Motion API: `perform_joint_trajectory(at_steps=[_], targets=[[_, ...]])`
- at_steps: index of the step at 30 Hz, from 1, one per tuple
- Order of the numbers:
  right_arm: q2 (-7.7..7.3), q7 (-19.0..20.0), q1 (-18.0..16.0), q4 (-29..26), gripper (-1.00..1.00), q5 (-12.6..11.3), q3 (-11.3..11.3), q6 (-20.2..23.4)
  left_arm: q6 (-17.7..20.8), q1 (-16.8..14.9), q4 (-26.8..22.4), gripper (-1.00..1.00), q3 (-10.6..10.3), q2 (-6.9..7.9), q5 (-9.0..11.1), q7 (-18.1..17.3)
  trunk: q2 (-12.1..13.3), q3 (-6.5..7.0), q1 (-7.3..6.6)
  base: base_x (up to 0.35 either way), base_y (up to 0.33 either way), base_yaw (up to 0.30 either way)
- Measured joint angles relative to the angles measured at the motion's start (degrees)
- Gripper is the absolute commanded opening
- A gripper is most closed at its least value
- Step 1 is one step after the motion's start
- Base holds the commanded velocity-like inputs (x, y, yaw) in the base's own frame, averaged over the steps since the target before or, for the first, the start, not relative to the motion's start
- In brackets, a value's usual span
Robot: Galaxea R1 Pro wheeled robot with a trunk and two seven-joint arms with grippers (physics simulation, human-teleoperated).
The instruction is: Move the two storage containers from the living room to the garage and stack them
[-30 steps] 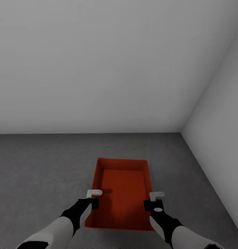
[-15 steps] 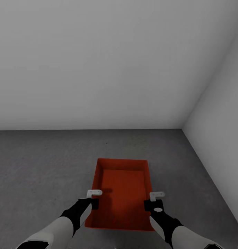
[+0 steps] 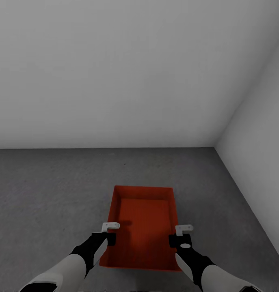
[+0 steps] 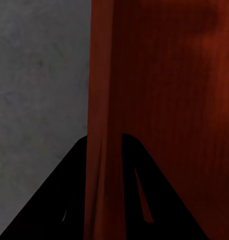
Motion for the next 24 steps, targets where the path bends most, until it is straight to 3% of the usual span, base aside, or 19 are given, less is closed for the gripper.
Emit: perform_joint_trajectory(at_steps=[24], targets=[[0.01,0.02,-0.02,0.09,-1.00,0.23,-0.19,-0.16,-0.06,0.01,-0.07,-1.00,-0.33,-0.04,0.34,0.23,-0.80,-2.53,0.44,0.000,0.000,0.000]])
